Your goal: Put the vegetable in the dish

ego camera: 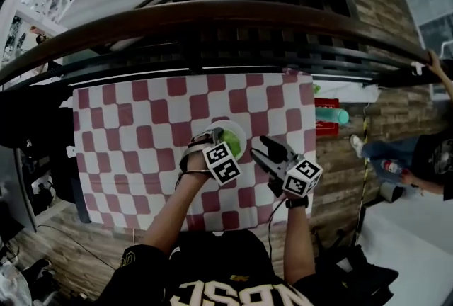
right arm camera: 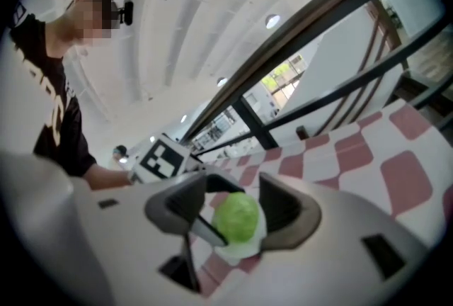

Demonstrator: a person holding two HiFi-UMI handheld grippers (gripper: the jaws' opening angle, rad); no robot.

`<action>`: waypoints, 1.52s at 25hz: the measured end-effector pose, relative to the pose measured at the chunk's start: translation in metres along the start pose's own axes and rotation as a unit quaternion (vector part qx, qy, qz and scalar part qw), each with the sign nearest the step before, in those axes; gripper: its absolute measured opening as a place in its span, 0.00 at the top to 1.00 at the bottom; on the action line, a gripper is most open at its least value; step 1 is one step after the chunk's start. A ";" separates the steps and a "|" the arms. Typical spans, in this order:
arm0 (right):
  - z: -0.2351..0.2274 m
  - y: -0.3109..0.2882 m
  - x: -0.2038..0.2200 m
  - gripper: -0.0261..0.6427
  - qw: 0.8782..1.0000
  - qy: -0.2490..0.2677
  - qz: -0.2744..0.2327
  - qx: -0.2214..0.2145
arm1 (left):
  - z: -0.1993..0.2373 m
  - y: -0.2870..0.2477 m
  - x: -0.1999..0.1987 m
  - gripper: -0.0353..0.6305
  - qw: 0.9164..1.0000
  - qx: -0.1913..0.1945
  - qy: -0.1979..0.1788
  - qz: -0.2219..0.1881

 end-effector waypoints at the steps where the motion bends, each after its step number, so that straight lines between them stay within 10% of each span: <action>1: 0.000 0.002 0.000 0.62 1.000 -0.003 -0.004 0.001 | 0.002 -0.003 -0.001 0.26 1.000 -0.005 0.006 -0.001; 13: 0.041 0.004 -0.063 0.62 0.995 0.041 -0.091 -0.008 | 0.029 0.065 -0.021 0.27 0.976 -0.063 0.136 -0.159; 20: 0.104 0.006 -0.081 0.62 0.982 0.157 -0.099 0.032 | 0.016 0.175 -0.015 0.30 0.909 -0.172 0.201 -0.321; 27: 0.165 0.020 -0.091 0.79 0.953 0.262 -0.084 0.127 | -0.028 0.264 -0.004 0.61 0.840 -0.277 0.196 -0.423; 33: 0.211 0.045 -0.091 0.90 0.943 0.283 -0.135 0.114 | -0.069 0.299 -0.003 0.78 0.804 -0.313 0.191 -0.469; 38: 0.223 0.066 -0.079 0.92 0.940 0.289 -0.142 0.115 | -0.098 0.307 -0.007 0.85 0.790 -0.316 0.195 -0.488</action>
Point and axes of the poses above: the fingertips, and each gripper's own axes: y backward along the fingers, z to its left, x out of its underside, the point moved 4 cm from there along y, backward along the fingers, and after that the axes turned 1 degree about x, right-handed, at the moved point
